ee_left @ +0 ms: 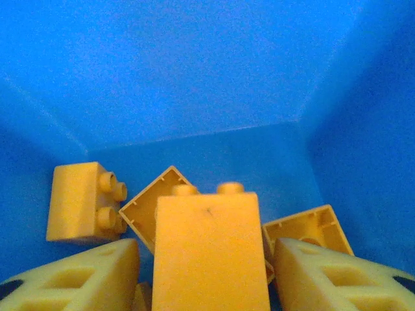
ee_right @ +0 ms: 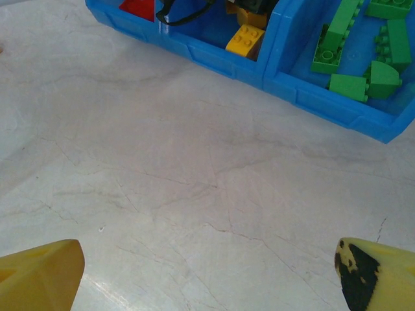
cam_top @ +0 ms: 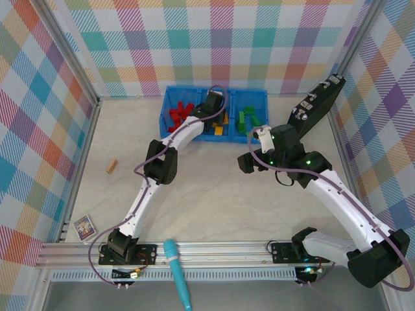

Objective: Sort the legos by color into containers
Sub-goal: Place the lego in the container, then reset both arms

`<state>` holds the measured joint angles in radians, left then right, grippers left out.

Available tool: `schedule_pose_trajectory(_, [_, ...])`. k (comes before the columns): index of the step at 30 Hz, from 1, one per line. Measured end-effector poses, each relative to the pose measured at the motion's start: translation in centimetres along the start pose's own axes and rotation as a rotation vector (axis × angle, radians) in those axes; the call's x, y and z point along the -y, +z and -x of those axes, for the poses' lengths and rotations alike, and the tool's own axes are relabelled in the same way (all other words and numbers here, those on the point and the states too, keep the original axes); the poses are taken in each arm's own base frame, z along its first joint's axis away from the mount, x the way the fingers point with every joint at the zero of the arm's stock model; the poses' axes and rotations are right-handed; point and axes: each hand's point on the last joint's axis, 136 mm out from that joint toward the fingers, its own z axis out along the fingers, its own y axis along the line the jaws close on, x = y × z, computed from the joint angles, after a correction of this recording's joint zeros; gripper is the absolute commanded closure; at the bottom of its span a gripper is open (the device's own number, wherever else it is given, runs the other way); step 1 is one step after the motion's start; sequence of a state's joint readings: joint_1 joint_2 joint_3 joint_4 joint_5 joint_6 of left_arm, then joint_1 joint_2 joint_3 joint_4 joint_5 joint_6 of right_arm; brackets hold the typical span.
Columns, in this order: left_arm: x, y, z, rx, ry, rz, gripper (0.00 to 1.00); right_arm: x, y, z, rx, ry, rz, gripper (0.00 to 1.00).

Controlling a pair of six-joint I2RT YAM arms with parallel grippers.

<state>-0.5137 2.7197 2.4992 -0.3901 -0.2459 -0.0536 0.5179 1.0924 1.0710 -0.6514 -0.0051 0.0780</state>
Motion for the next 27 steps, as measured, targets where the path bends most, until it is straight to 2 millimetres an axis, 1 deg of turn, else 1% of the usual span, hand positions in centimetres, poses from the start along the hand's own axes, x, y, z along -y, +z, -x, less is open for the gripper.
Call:
schedule_pose_trajectory(3, [0.1, -0.3, 0.3, 0.002, 0.017, -0.008, 0.34, 0.0, 0.0, 0.2, 0.003, 0.0, 0.001, 0.01])
schedule_pose_trajectory(5, [0.2, -1.2, 0.8, 0.006, 0.024, -0.02, 0.33, -0.1, 0.0, 0.3, 0.003, 0.0, 0.004, 0.01])
schedule_pose_trajectory(8, [0.3, -3.7, 3.5, 0.047, 0.032, -0.037, 0.32, -0.2, 0.1, 0.4, 0.003, 0.0, 0.008, 0.01])
schedule_pose_trajectory(9, [0.2, -5.0, 5.0, 0.075, 0.033, -0.041, 0.32, -0.2, 0.1, 0.4, 0.004, 0.0, 0.008, 0.01])
schedule_pose_trajectory(12, [-0.4, -10.3, 9.6, 0.166, 0.031, -0.053, 0.33, -0.2, 0.1, 0.5, 0.007, 0.0, 0.008, 0.01])
schedule_pose_trajectory(14, [-1.0, -14.9, 12.7, 0.24, 0.026, -0.062, 0.32, -0.2, -0.1, 0.9, 0.009, -0.001, 0.008, 0.01])
schedule_pose_trajectory(15, [-1.4, -17.6, 14.1, 0.278, 0.025, -0.066, 0.32, -0.3, -0.2, 1.3, 0.015, -0.002, 0.009, 0.01])
schedule_pose_trajectory(16, [-1.9, -20.2, 15.2, 0.313, 0.022, -0.069, 0.32, -0.3, -0.4, 1.7, 0.022, -0.007, 0.009, 0.01])
schedule_pose_trajectory(18, [-3.0, -25.0, 16.2, 0.379, 0.014, -0.071, 0.31, -0.4, -0.9, 2.6, 0.041, -0.016, 0.007, 0.01])
schedule_pose_trajectory(20, [-4.3, -29.8, 15.9, 0.435, 0.007, -0.07, 0.29, -0.5, -1.6, 3.5, 0.068, -0.026, 0.002, 0.01])
schedule_pose_trajectory(22, [-5.7, -33.9, 14.0, 0.47, 0.009, -0.055, 0.28, -0.4, -2.0, 3.9, 0.085, -0.042, -0.005, 0.01])
schedule_pose_trajectory(23, [-6.5, -35.6, 13.0, 0.483, 0.01, -0.038, 0.27, -0.4, -2.1, 3.9, 0.088, -0.047, -0.008, 0.01])
schedule_pose_trajectory(25, [-7.8, -38.1, 11.3, 0.498, 0.014, -0.008, 0.27, -0.3, -2.2, 3.9, 0.09, -0.054, -0.012, 0.01])
schedule_pose_trajectory(27, [-9.0, -39.8, 9.4, 0.499, 0.012, 0.025, 0.27, -0.3, -2.2, 3.9, 0.09, -0.059, -0.013, 0.01])
